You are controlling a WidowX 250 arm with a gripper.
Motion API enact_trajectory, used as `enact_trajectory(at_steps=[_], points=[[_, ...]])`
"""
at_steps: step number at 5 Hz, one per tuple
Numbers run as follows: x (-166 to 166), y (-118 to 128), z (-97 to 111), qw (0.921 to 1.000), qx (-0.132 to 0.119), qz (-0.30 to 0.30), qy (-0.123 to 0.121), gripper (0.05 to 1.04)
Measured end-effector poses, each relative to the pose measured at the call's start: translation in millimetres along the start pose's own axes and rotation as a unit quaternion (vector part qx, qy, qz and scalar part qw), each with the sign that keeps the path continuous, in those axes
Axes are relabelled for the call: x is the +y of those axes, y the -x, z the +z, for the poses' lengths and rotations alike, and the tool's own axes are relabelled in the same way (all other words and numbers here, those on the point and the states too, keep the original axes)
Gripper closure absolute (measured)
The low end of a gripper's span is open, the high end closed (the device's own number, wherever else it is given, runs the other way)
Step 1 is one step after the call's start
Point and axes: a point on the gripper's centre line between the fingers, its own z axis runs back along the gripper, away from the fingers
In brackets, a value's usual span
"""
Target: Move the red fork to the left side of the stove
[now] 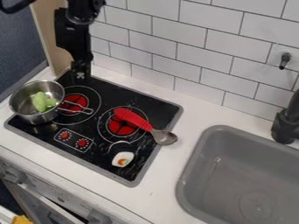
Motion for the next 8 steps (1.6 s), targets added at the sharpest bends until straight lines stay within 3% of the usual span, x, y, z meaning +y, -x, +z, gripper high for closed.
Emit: enact_trajectory(at_steps=[1,2,3,4,6,8], points=[[4,23,1,0.9922,0.018,-0.123,0.011,0.083],[10,47,-7,0.9680,0.028,-0.249,0.010,0.083],[15,70,-14,0.9329,0.042,-0.358,0.003,0.083],[27,84,-24,0.9218,0.051,-0.384,-0.026,0.083],[40,101,-44,0.9148,0.055,-0.395,-0.064,0.083],[36,118,-55,0.9062,0.088,-0.410,-0.059,0.130]])
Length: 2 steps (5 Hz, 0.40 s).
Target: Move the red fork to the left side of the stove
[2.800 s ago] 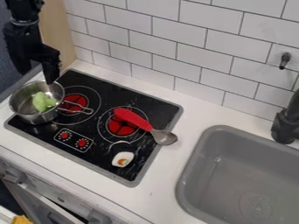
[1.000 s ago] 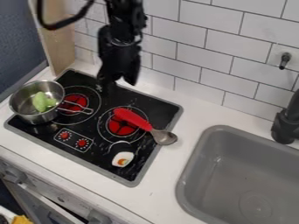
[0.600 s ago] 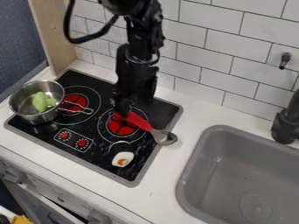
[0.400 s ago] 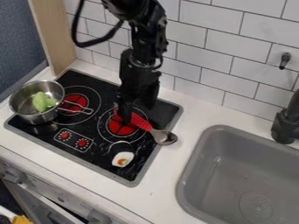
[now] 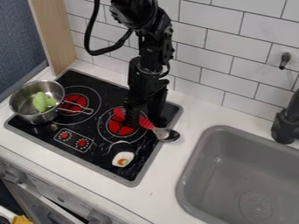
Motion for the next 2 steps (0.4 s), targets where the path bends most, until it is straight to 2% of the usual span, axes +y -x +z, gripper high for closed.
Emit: enact_trajectory(at_steps=[2], points=[[-3.6,-1.8,-2.1,0.9999,-0.010,0.002,0.006,0.618]])
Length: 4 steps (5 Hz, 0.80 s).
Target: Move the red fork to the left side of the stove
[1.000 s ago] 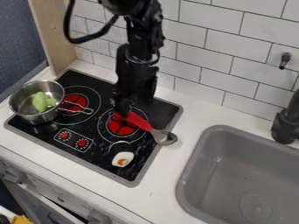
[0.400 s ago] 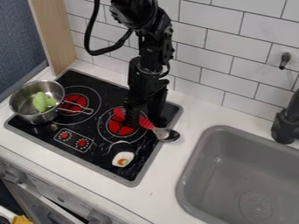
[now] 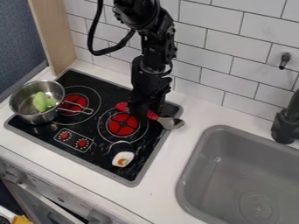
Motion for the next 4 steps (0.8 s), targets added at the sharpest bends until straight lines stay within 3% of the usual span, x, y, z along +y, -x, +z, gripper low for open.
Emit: enact_trajectory(at_steps=[1,2,3,4], points=[[1,0,0,1.0000,-0.003,0.003,-0.001,0.721],[3,1,1,1.0000,-0.005,0.004,0.002,0.721],[9,1,5,0.9999,0.003,0.002,-0.016,0.722],[10,-20,29,0.9991,-0.011,0.038,0.013,0.723]])
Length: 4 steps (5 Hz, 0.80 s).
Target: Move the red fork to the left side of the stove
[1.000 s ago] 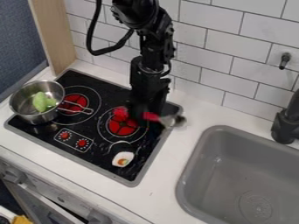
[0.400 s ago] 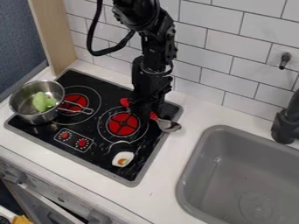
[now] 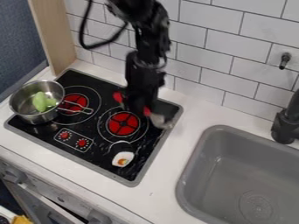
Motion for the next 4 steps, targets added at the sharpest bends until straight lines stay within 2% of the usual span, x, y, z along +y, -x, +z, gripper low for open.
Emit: enact_trajectory(at_steps=[1,2,3,4], points=[[3,-28,9,0.9991,-0.003,0.043,0.006,0.723],[-2,-57,18,0.9972,-0.029,0.066,0.018,0.723],[2,-82,8,0.9952,-0.057,0.079,0.001,0.723],[3,-105,-1,0.9932,-0.074,0.089,-0.010,0.723]])
